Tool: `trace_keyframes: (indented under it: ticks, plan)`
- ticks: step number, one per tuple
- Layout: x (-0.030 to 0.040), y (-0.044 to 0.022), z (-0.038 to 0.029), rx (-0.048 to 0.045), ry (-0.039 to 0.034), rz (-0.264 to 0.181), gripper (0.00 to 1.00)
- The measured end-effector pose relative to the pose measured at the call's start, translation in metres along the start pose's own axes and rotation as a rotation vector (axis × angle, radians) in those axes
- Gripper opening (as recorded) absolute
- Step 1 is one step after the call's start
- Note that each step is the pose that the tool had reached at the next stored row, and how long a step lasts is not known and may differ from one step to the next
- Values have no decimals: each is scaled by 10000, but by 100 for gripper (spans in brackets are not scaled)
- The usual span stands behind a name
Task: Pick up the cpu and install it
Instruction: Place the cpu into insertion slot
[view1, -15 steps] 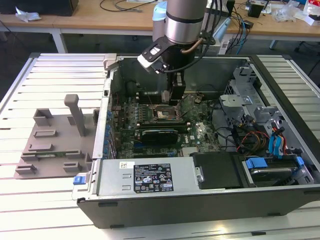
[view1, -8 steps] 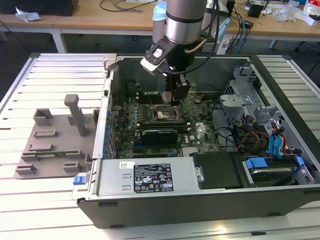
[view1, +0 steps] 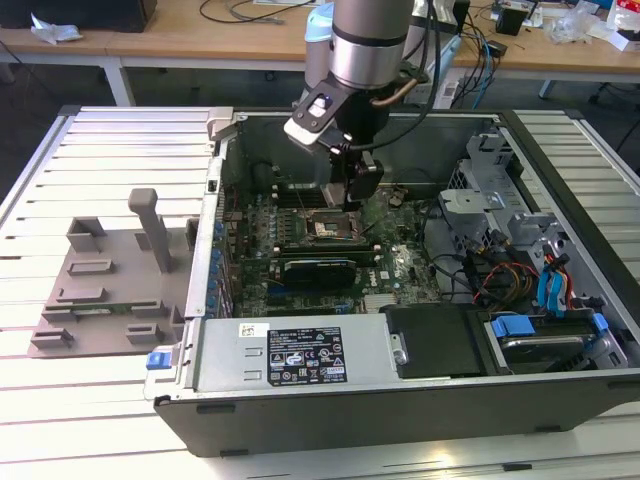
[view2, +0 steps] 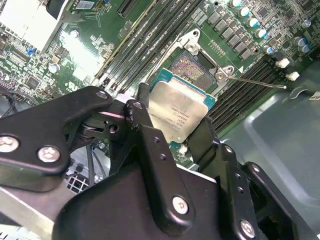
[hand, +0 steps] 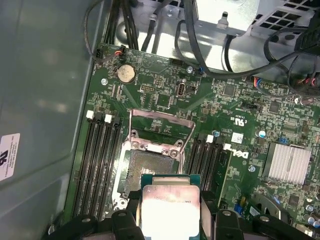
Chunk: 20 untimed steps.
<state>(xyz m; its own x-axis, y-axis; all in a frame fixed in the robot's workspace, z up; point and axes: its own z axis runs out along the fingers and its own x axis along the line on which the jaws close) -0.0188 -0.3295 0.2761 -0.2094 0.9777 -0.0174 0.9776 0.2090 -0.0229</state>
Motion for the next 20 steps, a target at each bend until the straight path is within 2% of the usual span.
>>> trace_keyframes:
  ticks: [2,4,5,6,10,13,20]
  plan:
    - [0,0,13,3,1,111,55]
    - [0,-1,22,11,11,545,55]
    - [0,0,28,18,19,930,55]
    - [0,0,28,20,20,992,55]
    - [0,1,40,17,23,993,55]
    - [1,2,95,19,21,993,55]
    - [2,3,152,19,22,994,55]
